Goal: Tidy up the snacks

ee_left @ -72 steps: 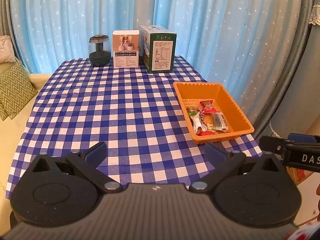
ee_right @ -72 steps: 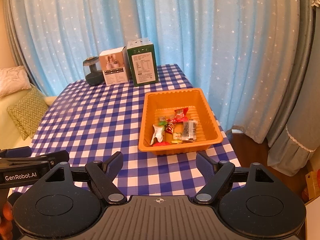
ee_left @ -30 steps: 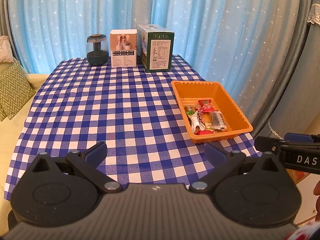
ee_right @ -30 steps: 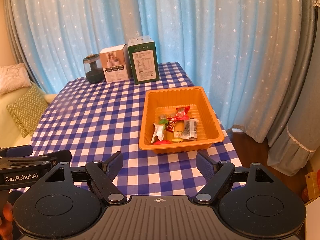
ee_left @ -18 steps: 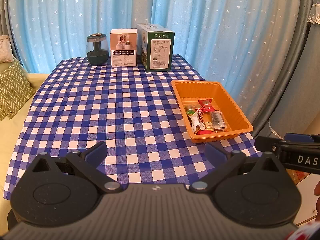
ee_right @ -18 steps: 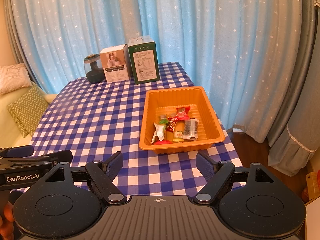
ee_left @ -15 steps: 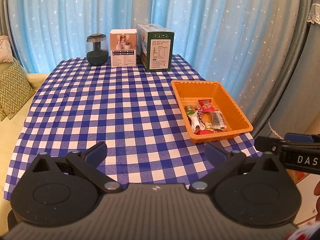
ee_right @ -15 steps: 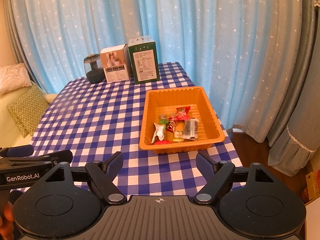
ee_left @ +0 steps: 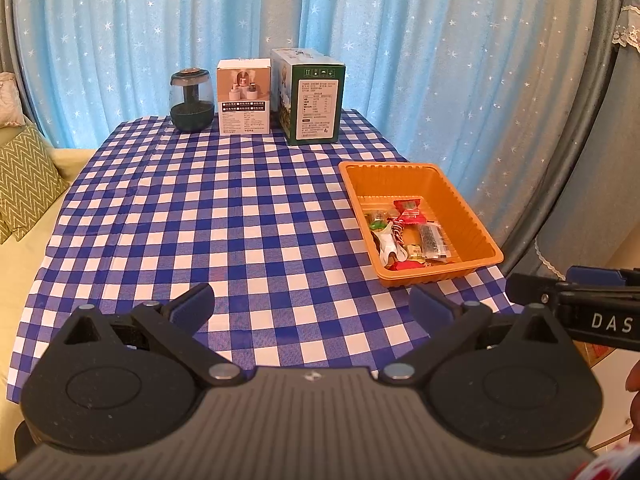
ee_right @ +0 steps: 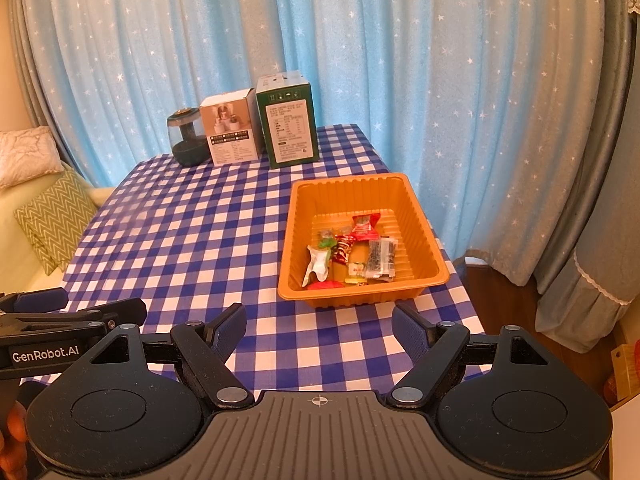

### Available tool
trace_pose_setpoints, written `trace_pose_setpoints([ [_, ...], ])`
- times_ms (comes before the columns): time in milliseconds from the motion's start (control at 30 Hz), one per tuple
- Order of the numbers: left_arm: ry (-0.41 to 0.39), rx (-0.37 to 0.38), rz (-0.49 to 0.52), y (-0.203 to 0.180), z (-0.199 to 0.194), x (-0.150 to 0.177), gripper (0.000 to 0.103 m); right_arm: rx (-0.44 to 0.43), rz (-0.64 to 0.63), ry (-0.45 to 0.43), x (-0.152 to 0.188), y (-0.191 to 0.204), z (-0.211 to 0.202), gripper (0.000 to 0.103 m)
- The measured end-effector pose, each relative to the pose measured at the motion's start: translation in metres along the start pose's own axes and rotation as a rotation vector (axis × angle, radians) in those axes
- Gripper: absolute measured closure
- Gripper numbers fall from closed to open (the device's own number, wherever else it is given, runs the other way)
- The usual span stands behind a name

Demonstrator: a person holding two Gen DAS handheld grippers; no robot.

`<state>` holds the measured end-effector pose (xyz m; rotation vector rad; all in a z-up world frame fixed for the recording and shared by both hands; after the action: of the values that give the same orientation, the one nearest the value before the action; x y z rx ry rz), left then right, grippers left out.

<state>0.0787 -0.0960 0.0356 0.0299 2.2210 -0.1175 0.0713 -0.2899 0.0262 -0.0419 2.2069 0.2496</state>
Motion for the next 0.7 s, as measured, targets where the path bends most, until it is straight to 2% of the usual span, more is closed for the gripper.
trace_pose_setpoints([
  [700,-0.014,0.005,-0.001,-0.0065,0.0023,-0.0033,0.0,-0.001,0.0,0.004,0.0011,-0.0011,0.0012,0.024],
])
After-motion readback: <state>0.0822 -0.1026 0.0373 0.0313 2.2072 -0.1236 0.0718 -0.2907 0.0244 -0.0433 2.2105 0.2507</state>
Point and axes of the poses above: each gripper's, at about its wrist camera, not at the fingertips, and z roughly the way its jaws point, y to its left, x to its underside, the point moved 4 cm from there along z, roughly the way its jaws point, and after that the axes turned 4 degrees about -y, right-handed, at the moved point
